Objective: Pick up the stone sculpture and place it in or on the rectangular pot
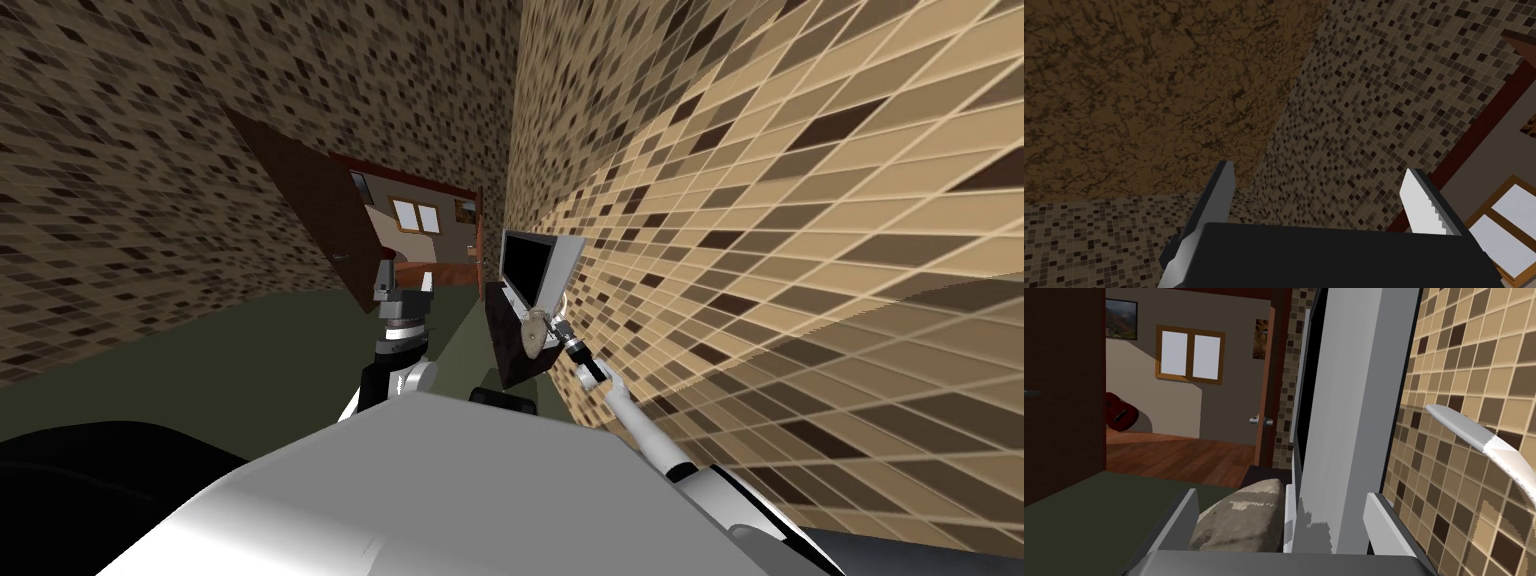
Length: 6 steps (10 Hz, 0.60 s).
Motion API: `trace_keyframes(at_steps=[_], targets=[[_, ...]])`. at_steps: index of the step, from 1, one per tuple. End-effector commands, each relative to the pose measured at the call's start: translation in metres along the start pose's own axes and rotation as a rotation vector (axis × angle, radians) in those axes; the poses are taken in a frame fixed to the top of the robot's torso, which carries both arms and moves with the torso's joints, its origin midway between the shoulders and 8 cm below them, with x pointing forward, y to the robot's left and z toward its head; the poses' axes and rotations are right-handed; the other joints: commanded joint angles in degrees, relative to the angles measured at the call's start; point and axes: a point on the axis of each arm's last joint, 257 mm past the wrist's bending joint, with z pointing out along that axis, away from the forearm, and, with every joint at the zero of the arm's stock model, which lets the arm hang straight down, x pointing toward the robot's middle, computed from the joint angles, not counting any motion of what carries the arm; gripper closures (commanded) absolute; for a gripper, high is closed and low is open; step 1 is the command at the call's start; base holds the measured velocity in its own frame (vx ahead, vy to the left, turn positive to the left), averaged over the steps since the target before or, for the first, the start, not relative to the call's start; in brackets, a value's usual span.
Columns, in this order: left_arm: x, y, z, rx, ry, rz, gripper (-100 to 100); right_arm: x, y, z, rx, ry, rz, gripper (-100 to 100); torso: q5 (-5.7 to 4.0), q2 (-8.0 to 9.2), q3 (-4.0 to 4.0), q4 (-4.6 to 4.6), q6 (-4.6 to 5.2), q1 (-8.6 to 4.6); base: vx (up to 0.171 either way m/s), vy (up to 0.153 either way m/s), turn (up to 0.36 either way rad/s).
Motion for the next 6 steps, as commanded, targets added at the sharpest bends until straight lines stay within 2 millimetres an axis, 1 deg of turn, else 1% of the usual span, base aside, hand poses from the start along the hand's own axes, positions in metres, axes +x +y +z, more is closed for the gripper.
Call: trace_keyframes(at_steps=[1, 2, 3, 4, 5, 6], targets=[[0.0, 0.0, 0.0, 0.0, 0.0, 0.0, 0, 0.011, 0.019, 0.02, -0.07, 0.035, -0.001, -100, 0.0, 0.0, 0.0, 0.0, 0.0, 0.0, -0.069, -0.122, 0.257], [0.0, 0.0, 0.0, 0.0, 0.0, 0.0, 0, 0.015, 0.014, 0.027, -0.065, 0.049, -0.014, -100, -0.09, 0.19, 0.1, 0.04, -0.07, -0.44, -0.129, -0.17, 0.192], [0.0, 0.0, 0.0, 0.0, 0.0, 0.0, 0, 0.015, 0.014, 0.027, -0.066, 0.048, -0.046, -100, -0.14, 0.41, 0.23, 0.09, 0.01, -0.62, -0.082, -0.104, 0.013], [0.0, 0.0, 0.0, 0.0, 0.0, 0.0, 0, 0.022, 0.032, 0.043, -0.135, 0.071, -0.019, -100, -0.1, 0.32, 0.19, 0.08, 0.03, -0.45, -0.105, -0.14, 0.273], [0.0, 0.0, 0.0, 0.0, 0.0, 0.0, 0, 0.029, 0.025, 0.053, -0.128, 0.088, -0.04, -100, -0.13, 0.39, 0.22, 0.09, -0.05, -0.59, -0.105, -0.163, 0.166], [0.0, 0.0, 0.0, 0.0, 0.0, 0.0, 0, 0.029, 0.025, 0.053, -0.13, 0.086, -0.07, -100, -0.14, 0.37, 0.22, 0.09, 0.02, -0.64, -0.043, -0.081, -0.001]])
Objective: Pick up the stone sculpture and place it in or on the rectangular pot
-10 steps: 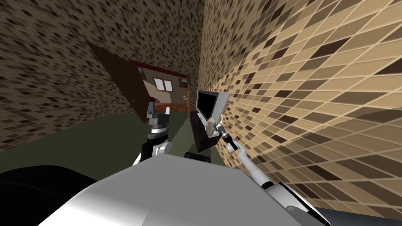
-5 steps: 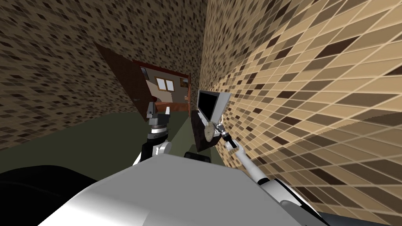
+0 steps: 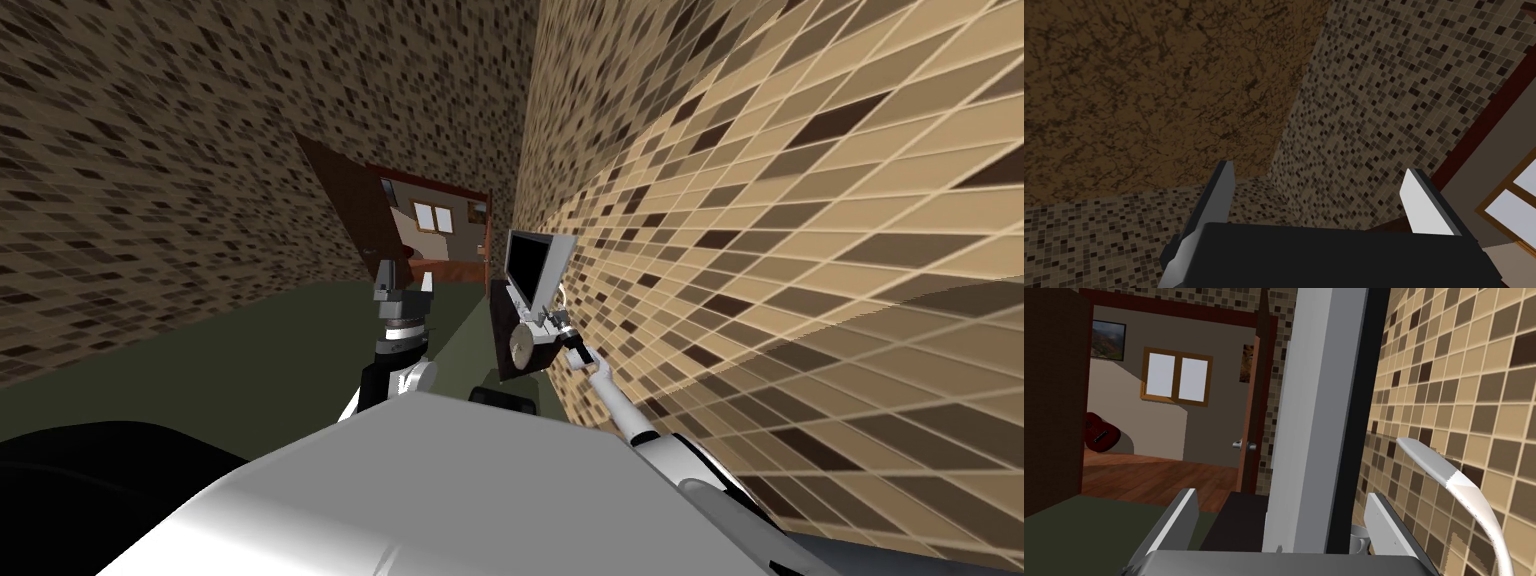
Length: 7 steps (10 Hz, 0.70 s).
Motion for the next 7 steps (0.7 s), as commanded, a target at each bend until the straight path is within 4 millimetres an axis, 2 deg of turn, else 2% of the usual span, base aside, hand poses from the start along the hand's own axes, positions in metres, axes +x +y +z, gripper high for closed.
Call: trace_keyframes(at_steps=[1, 2, 4, 5, 6, 7], targets=[[0.0, 0.0, 0.0, 0.0, 0.0, 0.0, 0, 0.001, 0.0, 0.001, -0.002, 0.003, -0.037, -100, 0.0, 0.0, 0.0, 0.0, 0.0, 0.0, 0.002, -0.008, -0.032], [0.0, 0.0, 0.0, 0.0, 0.0, 0.0, 0, 0.006, 0.013, 0.02, -0.067, 0.019, -0.008, -100, 0.06, -0.17, -0.1, -0.04, -0.01, 0.27, -0.099, -0.094, 0.222], [0.0, 0.0, 0.0, 0.0, 0.0, 0.0, 0, 0.011, 0.006, 0.027, -0.062, 0.032, -0.056, -100, -0.02, 0.17, 0.1, 0.04, -0.03, -0.14, -0.088, -0.11, 0.117], [0.0, 0.0, 0.0, 0.0, 0.0, 0.0, 0, 0.011, 0.006, 0.027, -0.062, 0.031, -0.069, -100, 0.0, 0.02, 0.01, 0.0, 0.01, 0.0, -0.003, -0.024, -0.021], [0.0, 0.0, 0.0, 0.0, 0.0, 0.0, 0, 0.015, 0.015, 0.046, -0.121, 0.041, -0.035, -100, 0.05, -0.16, -0.09, -0.04, 0.0, 0.22, -0.064, -0.112, 0.252], [0.0, 0.0, 0.0, 0.0, 0.0, 0.0, 0, 0.019, 0.007, 0.052, -0.116, 0.052, -0.051, -100, 0.0, -0.02, -0.02, -0.01, -0.07, -0.08, -0.11, -0.124, 0.172]])
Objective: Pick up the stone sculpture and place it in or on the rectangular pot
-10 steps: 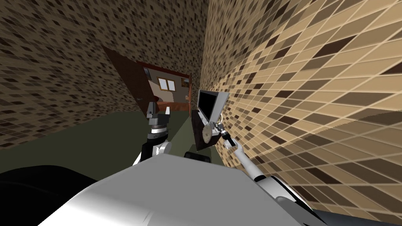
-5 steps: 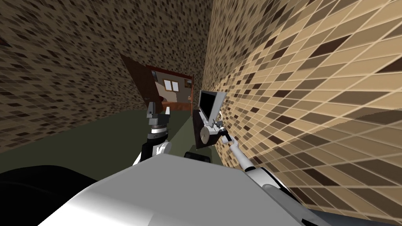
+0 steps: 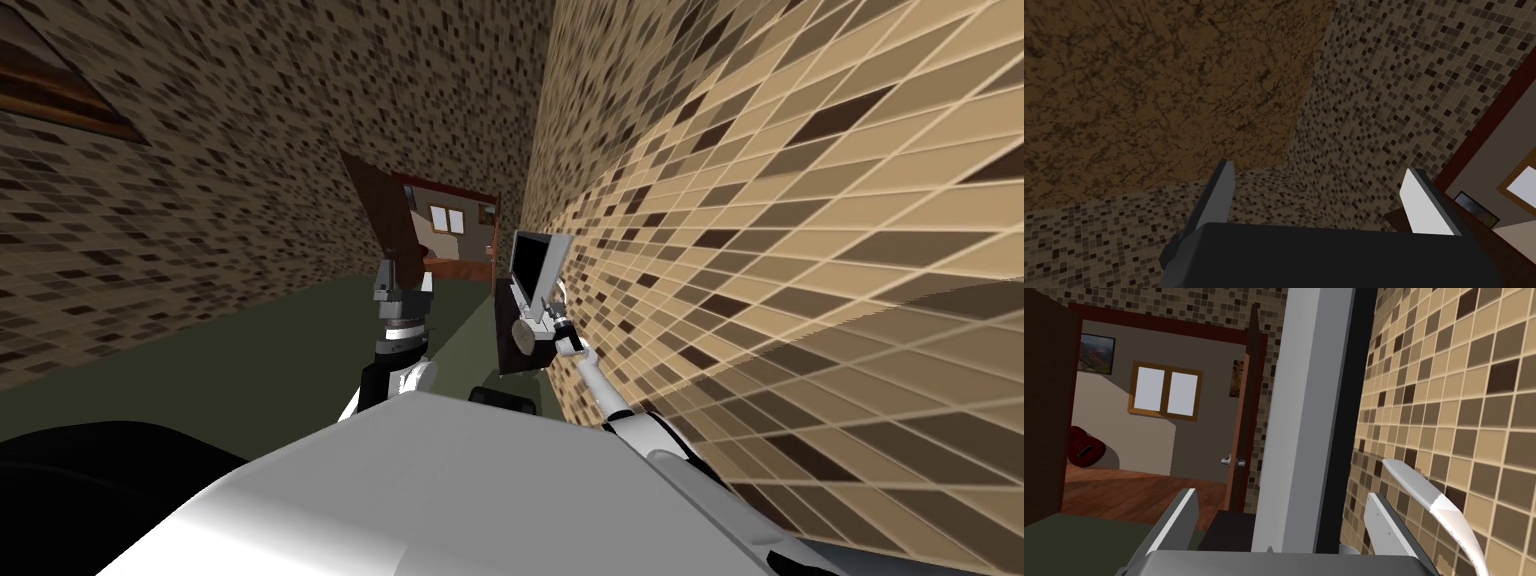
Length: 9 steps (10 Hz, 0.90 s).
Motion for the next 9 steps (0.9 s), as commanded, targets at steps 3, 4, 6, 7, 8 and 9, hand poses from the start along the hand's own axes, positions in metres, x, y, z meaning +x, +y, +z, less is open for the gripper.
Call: trace_keyframes(at_steps=[3, 4, 6, 7, 8, 9], targets=[[0.0, 0.0, 0.0, 0.0, 0.0, 0.0, 0, 0.002, 0.003, 0.024, -0.061, -0.001, -0.012, -100, 0.08, -0.22, -0.12, -0.04, 0.01, 0.32, -0.063, -0.069, 0.079], [0.0, 0.0, 0.0, 0.0, 0.0, 0.0, 0, 0.009, -0.006, 0.032, -0.054, 0.014, -0.022, -100, 0.02, -0.08, -0.05, -0.02, -0.04, 0.02, -0.118, -0.137, 0.207], [0.0, 0.0, 0.0, 0.0, 0.0, 0.0, 0, 0.009, -0.006, 0.032, -0.054, 0.012, -0.067, -100, 0.03, -0.08, -0.04, -0.01, 0.04, 0.14, -0.048, -0.042, -0.006], [0.0, 0.0, 0.0, 0.0, 0.0, 0.0, 0, 0.009, -0.005, 0.048, -0.1, 0.004, -0.021, -100, 0.08, -0.24, -0.13, -0.05, 0.02, 0.35, -0.096, -0.079, 0.279], [0.0, 0.0, 0.0, 0.0, 0.0, 0.0, 0, 0.014, -0.014, 0.054, -0.093, 0.013, -0.03, -100, 0.04, -0.07, -0.04, -0.02, -0.05, 0.13, -0.137, -0.135, 0.159], [0.0, 0.0, 0.0, 0.0, 0.0, 0.0, 0, 0.014, -0.014, 0.054, -0.093, 0.012, -0.062, -100, 0.0, 0.07, 0.05, 0.02, 0.03, -0.03, -0.078, -0.084, 0.0]])
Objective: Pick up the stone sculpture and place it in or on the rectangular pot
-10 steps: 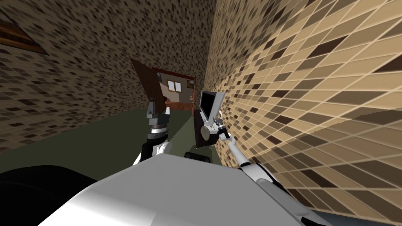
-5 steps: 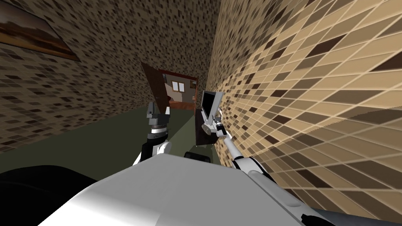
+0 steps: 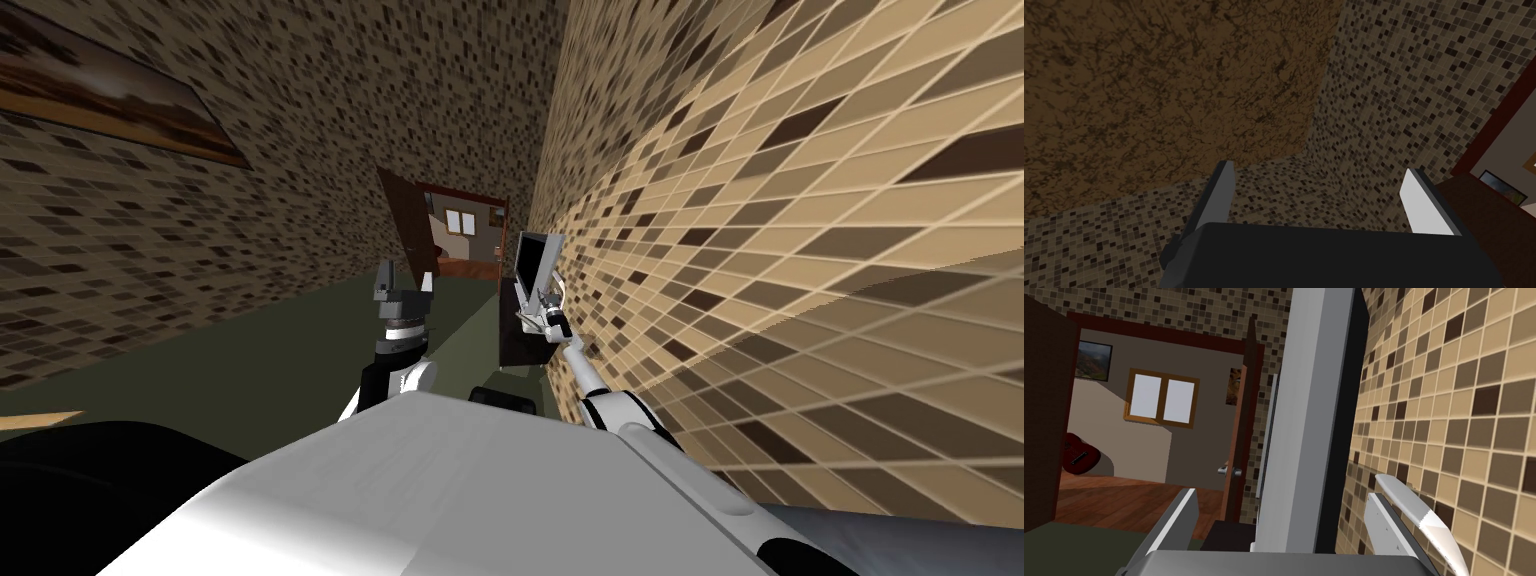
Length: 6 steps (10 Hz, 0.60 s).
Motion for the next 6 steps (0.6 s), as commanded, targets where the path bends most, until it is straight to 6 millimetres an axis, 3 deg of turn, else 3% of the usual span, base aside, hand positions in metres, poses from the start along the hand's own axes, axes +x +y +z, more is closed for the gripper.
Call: trace_keyframes(at_steps=[1, 3, 5, 6], targets=[[0.0, 0.0, 0.0, 0.0, 0.0, 0.0, 0, 0.0, -0.002, 0.003, -0.001, 0.001, -0.034, -100, 0.0, 0.0, 0.0, 0.0, 0.0, 0.0, -0.016, -0.02, -0.009], [0.0, 0.0, 0.0, 0.0, 0.0, 0.0, 0, 0.004, -0.017, 0.022, -0.031, -0.008, 0.002, -100, 0.0, -0.03, -0.03, -0.02, -0.08, -0.03, -0.107, -0.111, 0.222], [0.0, 0.0, 0.0, 0.0, 0.0, 0.0, 0, 0.004, -0.017, 0.022, -0.03, -0.009, -0.043, -100, 0.01, -0.03, -0.02, -0.01, 0.01, 0.06, -0.051, -0.036, -0.012], [0.0, 0.0, 0.0, 0.0, 0.0, 0.0, 0, 0.0, -0.025, 0.034, -0.059, -0.037, 0.007, -100, 0.06, -0.2, -0.12, -0.05, 0.0, 0.26, -0.101, -0.086, 0.301]])
